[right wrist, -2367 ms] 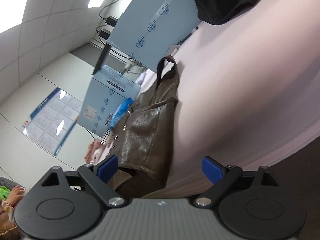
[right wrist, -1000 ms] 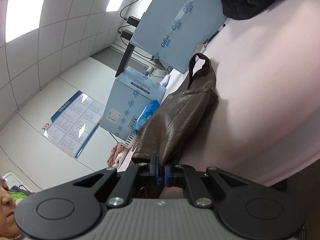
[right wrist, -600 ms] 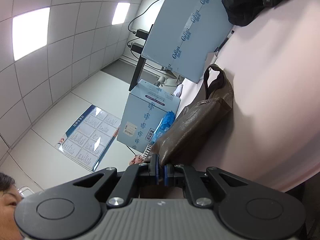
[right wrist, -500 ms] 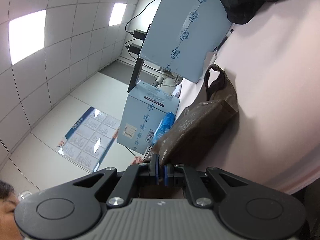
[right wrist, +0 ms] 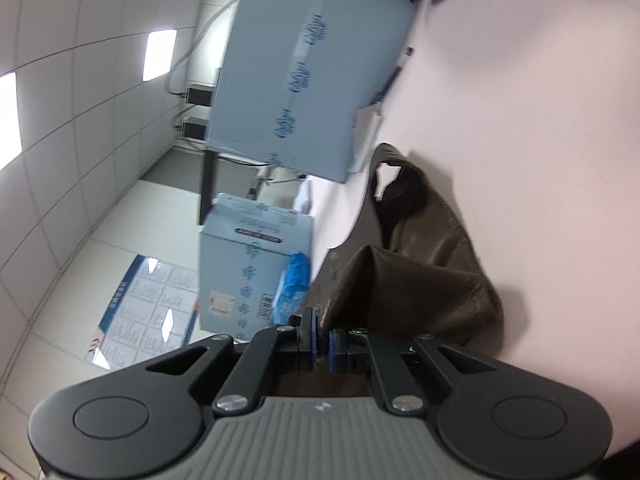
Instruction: Fold clothes
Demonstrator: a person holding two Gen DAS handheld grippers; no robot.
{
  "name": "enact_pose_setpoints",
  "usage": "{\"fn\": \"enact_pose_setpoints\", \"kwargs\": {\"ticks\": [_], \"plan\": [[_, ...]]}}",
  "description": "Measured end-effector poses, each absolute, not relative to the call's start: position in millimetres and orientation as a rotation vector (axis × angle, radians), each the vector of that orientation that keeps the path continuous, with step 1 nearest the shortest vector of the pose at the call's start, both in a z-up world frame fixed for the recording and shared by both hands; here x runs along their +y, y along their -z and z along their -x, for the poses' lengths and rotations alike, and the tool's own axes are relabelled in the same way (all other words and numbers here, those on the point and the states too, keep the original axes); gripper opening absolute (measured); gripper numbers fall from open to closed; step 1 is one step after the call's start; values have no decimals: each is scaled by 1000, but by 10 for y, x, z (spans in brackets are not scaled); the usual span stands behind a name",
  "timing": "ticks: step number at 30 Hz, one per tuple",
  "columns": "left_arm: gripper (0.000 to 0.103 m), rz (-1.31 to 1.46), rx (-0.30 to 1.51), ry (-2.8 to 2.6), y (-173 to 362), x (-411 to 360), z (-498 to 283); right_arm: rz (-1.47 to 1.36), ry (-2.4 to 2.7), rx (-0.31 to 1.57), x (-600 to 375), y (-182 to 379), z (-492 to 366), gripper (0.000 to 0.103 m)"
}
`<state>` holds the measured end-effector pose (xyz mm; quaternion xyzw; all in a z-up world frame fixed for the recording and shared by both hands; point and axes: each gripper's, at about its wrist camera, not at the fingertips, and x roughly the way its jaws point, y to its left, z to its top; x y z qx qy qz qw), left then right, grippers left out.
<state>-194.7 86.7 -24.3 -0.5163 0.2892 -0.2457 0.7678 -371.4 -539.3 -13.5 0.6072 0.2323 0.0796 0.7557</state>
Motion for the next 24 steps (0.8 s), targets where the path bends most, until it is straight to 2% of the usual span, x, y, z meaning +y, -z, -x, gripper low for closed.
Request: {"fn": "enact_pose_setpoints", "kwargs": {"ticks": [5, 9, 11, 12, 13, 15, 19, 24], "plan": [[12, 1042, 685, 493, 213, 723, 1704, -1416, -86, 512, -5502, 315, 3633, 9], [30, 984, 726, 446, 262, 677, 1579, -1370, -45, 555, -5505, 286, 3539, 19], [36, 966, 712, 439, 257, 730, 1549, -1351, -42, 566, -5528, 217, 3546, 30], [40, 926, 693, 399, 206, 771, 1556, -1343, -31, 561, -5558, 156, 3580, 42], [48, 908, 676, 371, 171, 813, 1564, -1343, -19, 559, -5581, 120, 3606, 61], [51, 918, 651, 352, 138, 900, 1565, -1317, 39, 514, -5668, -30, 3729, 79], [51, 893, 547, 361, -18, 1009, 1647, -1176, 122, 434, -5734, -310, 3920, 78], [59, 823, 526, 612, -274, 614, 1669, -1171, -94, 424, -5437, -366, 3645, 78]]}}
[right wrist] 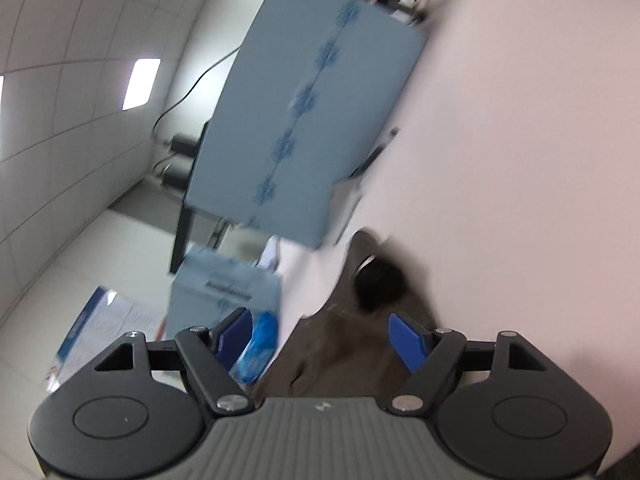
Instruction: Fold clothes
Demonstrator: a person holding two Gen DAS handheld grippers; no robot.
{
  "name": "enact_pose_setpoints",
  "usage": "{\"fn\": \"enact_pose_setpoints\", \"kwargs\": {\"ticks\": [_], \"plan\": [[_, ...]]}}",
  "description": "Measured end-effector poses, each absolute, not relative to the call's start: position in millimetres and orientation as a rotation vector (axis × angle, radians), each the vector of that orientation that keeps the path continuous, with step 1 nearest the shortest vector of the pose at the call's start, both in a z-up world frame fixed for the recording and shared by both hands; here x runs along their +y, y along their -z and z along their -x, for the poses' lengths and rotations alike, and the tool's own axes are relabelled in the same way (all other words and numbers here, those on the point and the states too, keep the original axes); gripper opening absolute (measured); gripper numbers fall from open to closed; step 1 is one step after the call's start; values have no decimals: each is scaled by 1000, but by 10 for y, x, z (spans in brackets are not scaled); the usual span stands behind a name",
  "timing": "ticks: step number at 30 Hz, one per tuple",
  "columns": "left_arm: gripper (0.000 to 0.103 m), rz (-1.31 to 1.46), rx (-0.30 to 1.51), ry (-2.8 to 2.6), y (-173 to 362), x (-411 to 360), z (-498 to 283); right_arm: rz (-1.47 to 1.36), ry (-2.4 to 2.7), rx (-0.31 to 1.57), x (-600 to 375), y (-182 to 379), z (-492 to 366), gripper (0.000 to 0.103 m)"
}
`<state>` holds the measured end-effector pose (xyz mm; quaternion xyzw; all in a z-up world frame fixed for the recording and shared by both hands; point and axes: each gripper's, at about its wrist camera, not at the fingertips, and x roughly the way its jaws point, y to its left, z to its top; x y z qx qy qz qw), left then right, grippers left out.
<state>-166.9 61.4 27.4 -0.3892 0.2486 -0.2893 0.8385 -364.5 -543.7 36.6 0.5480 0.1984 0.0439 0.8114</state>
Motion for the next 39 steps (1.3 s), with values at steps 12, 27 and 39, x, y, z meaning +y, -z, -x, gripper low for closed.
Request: {"fn": "enact_pose_setpoints", "kwargs": {"ticks": [12, 27, 39], "plan": [[66, 660, 770, 754, 26, -248, 1422, -1179, -21, 565, -5339, 5, 3179, 44], [66, 477, 752, 933, -215, -214, 1570, -1037, -2, 651, -5320, -267, 3572, 62], [71, 214, 701, 697, -694, -64, 776, -540, 96, 712, -5418, -1030, 2495, 75]]}}
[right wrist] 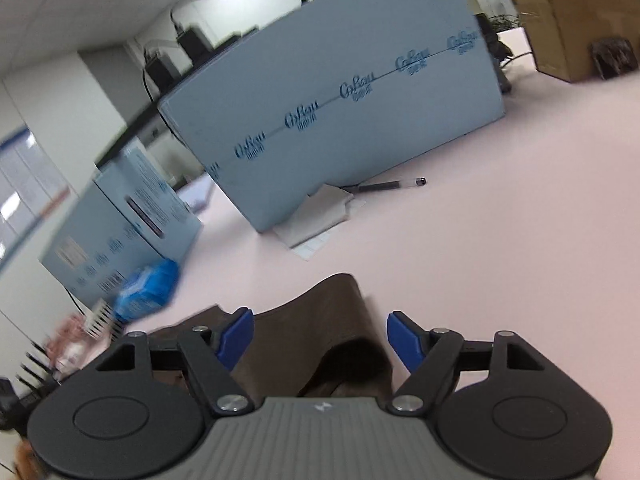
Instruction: Fold clothes
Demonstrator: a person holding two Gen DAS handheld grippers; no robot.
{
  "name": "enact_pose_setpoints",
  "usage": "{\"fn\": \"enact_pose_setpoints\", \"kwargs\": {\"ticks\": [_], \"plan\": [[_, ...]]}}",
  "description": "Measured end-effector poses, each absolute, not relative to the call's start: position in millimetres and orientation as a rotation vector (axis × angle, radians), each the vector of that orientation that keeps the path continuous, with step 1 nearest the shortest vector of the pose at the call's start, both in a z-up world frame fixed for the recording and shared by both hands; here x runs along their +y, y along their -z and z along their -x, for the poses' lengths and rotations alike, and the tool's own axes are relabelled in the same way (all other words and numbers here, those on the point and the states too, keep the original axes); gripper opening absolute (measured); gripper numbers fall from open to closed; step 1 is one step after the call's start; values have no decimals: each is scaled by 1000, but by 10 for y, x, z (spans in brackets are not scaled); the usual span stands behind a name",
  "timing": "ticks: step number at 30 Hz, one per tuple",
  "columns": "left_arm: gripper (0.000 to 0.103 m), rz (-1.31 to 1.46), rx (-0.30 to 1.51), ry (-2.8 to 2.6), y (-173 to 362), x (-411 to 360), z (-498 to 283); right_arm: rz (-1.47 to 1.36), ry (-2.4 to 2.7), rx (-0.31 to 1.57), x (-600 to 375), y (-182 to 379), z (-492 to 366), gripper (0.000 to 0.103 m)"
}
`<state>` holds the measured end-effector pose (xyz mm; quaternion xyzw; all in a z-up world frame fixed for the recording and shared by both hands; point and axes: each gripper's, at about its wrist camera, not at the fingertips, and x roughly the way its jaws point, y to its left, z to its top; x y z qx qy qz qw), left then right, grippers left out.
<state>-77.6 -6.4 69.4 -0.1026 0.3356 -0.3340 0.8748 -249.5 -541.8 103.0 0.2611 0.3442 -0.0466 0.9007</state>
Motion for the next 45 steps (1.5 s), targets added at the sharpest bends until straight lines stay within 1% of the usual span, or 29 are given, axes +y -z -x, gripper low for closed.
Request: {"fn": "enact_pose_setpoints", "kwargs": {"ticks": [4, 5, 7, 9, 12, 20, 22, 23, 24, 25, 26, 28, 30, 32, 34, 35, 36, 37, 38, 39, 41, 45], "plan": [[71, 201, 812, 696, -605, -159, 379, -529, 75, 782, -5404, -916, 2136, 74], [71, 228, 838, 697, -560, -168, 280, -539, 75, 804, -5412, -866, 2038, 74], [71, 298, 881, 679, -467, -159, 77, -562, 63, 839, -5434, -775, 1898, 70], [71, 385, 926, 669, -317, -133, -87, -616, 33, 870, -5490, -681, 1779, 70], [71, 432, 994, 695, -185, -170, -258, -647, 20, 901, -5537, -593, 1648, 70], [71, 333, 971, 685, -179, -391, -408, -599, 7, 955, -5526, -454, 1408, 71], [69, 282, 953, 685, -186, -440, -375, -597, 3, 972, -5515, -411, 1369, 71], [66, 255, 944, 685, -190, -466, -359, -591, 6, 981, -5508, -383, 1349, 71], [57, 213, 931, 678, -197, -500, -329, -584, 9, 990, -5502, -356, 1329, 70], [51, 171, 918, 668, -205, -523, -300, -582, 9, 993, -5501, -342, 1318, 69], [48, 173, 919, 669, -200, -508, -312, -582, 7, 993, -5502, -329, 1306, 69], [34, 187, 924, 673, -183, -456, -353, -583, 4, 991, -5507, -325, 1287, 69], [28, 211, 931, 694, -166, -388, -393, -577, 1, 996, -5503, -323, 1264, 69], [25, 211, 929, 712, -158, -359, -406, -551, -2, 1002, -5479, -325, 1250, 61], [22, 203, 918, 723, -161, -373, -397, -524, 0, 1010, -5455, -325, 1234, 43], [20, 200, 912, 730, -164, -382, -392, -518, 1, 1013, -5453, -323, 1229, 39], [18, 197, 904, 733, -168, -390, -384, -510, -4, 1015, -5449, -320, 1229, 28], [16, 187, 890, 737, -173, -413, -367, -503, -9, 1016, -5445, -317, 1229, 22], [15, 175, 878, 736, -180, -426, -352, -501, -11, 1013, -5441, -316, 1233, 19], [13, 167, 865, 735, -184, -437, -336, -499, -19, 1001, -5434, -321, 1248, 13], [13, 164, 840, 738, -194, -445, -310, -506, -33, 982, -5433, -339, 1275, 9], [11, 168, 809, 743, -215, -443, -280, -501, -48, 946, -5440, -384, 1306, 7]]}}
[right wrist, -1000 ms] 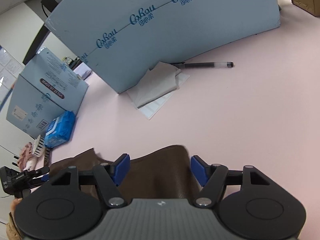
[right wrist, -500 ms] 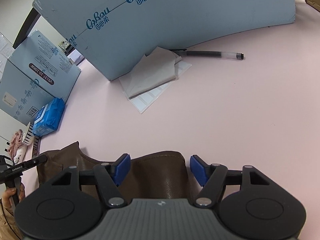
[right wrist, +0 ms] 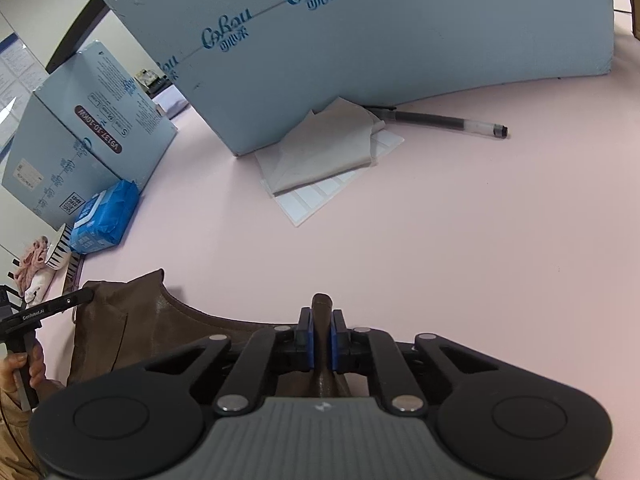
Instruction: Fold clothes
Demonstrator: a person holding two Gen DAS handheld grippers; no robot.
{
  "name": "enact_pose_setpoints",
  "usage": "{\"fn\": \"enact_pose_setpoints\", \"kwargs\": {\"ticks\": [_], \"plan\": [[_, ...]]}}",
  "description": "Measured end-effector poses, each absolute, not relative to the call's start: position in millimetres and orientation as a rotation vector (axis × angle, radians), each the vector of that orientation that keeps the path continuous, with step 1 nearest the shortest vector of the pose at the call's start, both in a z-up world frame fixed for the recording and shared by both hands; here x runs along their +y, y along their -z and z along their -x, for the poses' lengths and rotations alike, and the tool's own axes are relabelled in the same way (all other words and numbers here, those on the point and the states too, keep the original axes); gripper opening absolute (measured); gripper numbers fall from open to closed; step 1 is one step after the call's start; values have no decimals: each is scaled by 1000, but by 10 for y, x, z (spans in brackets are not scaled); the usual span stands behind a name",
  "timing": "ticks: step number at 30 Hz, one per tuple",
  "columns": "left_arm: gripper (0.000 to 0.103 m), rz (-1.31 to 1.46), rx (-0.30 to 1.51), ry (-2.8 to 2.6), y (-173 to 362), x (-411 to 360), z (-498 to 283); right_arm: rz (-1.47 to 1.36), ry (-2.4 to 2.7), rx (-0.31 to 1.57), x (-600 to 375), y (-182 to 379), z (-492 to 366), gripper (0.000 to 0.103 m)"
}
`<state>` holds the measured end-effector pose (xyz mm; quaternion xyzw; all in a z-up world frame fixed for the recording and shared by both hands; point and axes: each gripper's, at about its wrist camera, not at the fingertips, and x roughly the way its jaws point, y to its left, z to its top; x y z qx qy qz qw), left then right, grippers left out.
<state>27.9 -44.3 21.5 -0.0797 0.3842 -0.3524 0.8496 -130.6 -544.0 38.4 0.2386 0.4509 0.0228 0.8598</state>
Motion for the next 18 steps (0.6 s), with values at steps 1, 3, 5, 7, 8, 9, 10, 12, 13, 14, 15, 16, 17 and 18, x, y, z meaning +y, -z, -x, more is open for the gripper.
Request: {"fn": "enact_pose_setpoints", "kwargs": {"ticks": [1, 3, 5, 7, 8, 9, 10, 12, 13, 14, 15, 16, 17, 18], "plan": [[11, 174, 808, 743, -217, -435, -278, -503, -51, 941, -5445, -387, 1306, 6], [11, 187, 801, 747, -226, -411, -271, -513, -63, 923, -5470, -399, 1325, 6], [11, 202, 797, 751, -234, -380, -265, -545, -80, 900, -5516, -401, 1358, 7], [11, 232, 786, 764, -251, -335, -246, -568, -101, 873, -5552, -412, 1409, 6], [11, 240, 778, 773, -263, -320, -234, -569, -108, 860, -5559, -422, 1434, 7], [11, 247, 770, 783, -276, -305, -221, -571, -116, 848, -5565, -433, 1459, 7], [11, 253, 756, 796, -302, -293, -189, -570, -122, 837, -5564, -446, 1474, 7], [11, 265, 728, 822, -355, -268, -123, -563, -138, 800, -5560, -507, 1532, 6], [11, 270, 712, 840, -385, -248, -84, -560, -146, 781, -5558, -538, 1561, 6], [11, 275, 695, 858, -415, -229, -44, -560, -165, 758, -5559, -577, 1608, 6], [11, 279, 679, 877, -445, -209, -4, -560, -183, 736, -5560, -614, 1653, 6], [11, 284, 663, 894, -474, -190, 35, -560, -190, 726, -5559, -630, 1674, 6], [11, 285, 654, 905, -493, -173, 66, -560, -208, 700, -5558, -663, 1732, 6], [11, 294, 632, 929, -532, -129, 147, -561, -229, 672, -5557, -695, 1799, 6]]}}
